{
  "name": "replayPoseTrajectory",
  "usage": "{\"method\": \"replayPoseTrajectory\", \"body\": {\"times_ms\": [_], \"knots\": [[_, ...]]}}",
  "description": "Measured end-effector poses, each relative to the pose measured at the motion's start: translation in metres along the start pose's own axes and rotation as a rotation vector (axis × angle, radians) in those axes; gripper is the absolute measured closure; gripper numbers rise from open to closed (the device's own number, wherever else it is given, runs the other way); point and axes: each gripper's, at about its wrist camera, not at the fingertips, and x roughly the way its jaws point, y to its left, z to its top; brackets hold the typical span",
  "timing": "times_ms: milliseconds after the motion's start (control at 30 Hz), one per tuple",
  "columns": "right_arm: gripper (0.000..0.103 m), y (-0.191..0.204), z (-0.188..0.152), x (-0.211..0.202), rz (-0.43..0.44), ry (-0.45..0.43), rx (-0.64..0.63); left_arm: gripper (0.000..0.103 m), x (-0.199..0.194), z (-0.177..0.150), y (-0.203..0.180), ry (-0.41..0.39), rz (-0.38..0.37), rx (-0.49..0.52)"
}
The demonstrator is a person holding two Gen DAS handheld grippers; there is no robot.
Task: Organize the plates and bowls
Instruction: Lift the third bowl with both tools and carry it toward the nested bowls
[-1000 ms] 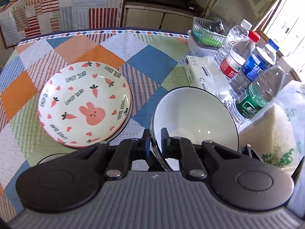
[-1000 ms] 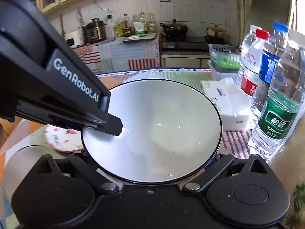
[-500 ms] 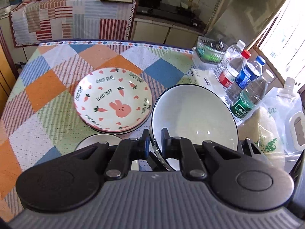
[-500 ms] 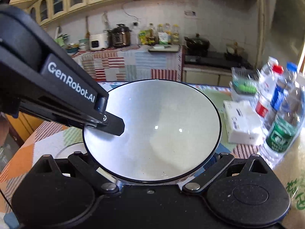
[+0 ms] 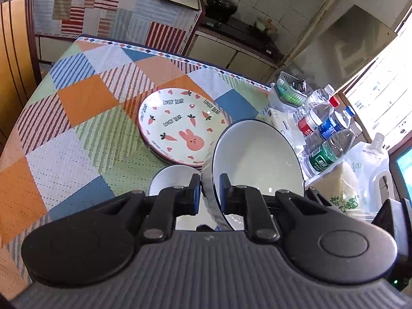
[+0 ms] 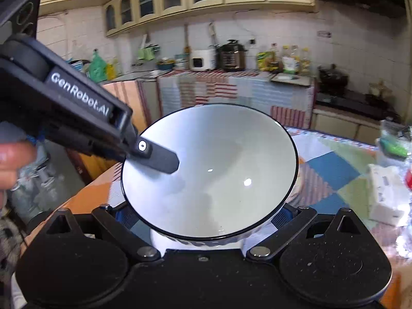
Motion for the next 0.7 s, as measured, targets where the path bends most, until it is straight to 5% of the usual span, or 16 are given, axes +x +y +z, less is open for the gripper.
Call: {"method": "replayPoseTrajectory", "body": {"times_ms": [533, 700], "knots": [[0.002, -0.001, -0.019, 0.033, 0.041, 0.128, 0.025, 0.090, 0.036, -0.018, 0.019, 0.126, 0.092, 0.003], [0.002, 0.000, -0.024, 0.042, 0.055, 0.167, 0.015, 0.090, 0.050, -0.022, 0.010, 0.184, 0.186, 0.079]]}}
